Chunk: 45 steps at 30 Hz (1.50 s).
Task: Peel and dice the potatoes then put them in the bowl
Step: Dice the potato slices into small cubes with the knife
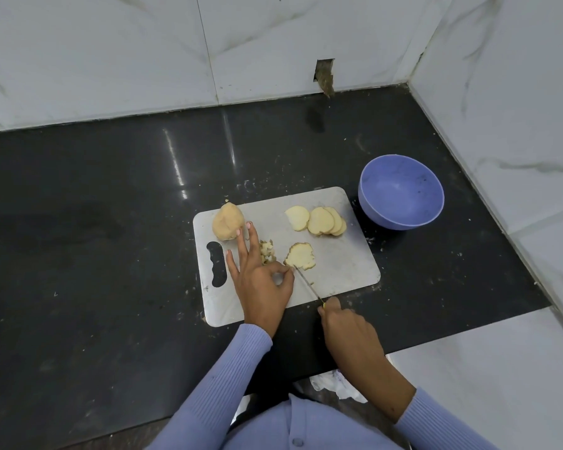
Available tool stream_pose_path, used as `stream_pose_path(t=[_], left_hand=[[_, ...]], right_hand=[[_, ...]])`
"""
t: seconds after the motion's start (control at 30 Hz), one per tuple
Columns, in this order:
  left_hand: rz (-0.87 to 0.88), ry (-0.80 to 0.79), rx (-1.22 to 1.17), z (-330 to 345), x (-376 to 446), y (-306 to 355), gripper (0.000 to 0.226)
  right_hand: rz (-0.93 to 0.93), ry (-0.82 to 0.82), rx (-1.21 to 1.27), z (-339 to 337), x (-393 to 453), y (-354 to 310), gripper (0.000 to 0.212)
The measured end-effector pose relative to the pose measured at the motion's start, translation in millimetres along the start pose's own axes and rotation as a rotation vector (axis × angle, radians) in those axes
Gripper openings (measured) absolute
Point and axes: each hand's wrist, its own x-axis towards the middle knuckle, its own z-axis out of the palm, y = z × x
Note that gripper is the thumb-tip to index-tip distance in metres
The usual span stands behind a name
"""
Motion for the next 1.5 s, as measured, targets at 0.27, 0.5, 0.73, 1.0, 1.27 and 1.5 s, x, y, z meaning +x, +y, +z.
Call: stream_pose_path(t=[0.27, 0.5, 0.73, 1.0, 1.27, 1.5], left_hand=[[0.09, -0.065, -0.027, -2.6, 1.3, -5.1, 0.006], [0.323, -0.253, 0.08, -12.0, 22.9, -5.5, 0.052], [0.488, -0.52, 0.216, -12.7, 54.0, -2.6, 0.056], [0.469, -0.366, 0.098, -13.5, 62.6, -11.3, 0.025], [0.292, -0.314, -0.116, -27.2, 54.9, -18.3, 0.045], [0.248, -0.271, -0.104, -29.6, 52.6, -15.5, 0.04]], right_hand=[[0.03, 0.031, 0.207, -14.2, -4.7, 28.8, 0.033], [-0.034, 0.231, 0.472, -30.6, 38.5, 15.9, 0.039], [-0.048, 0.35, 0.655, -18.0, 78.6, 1.8, 0.033], [-0.154, 0.319, 0.658, -8.3, 77.8, 2.3, 0.055], [-0.225, 0.308, 0.762, -19.0, 99.7, -22.7, 0.021], [-0.055, 0.24, 0.677, -38.7, 87.8, 15.7, 0.022]])
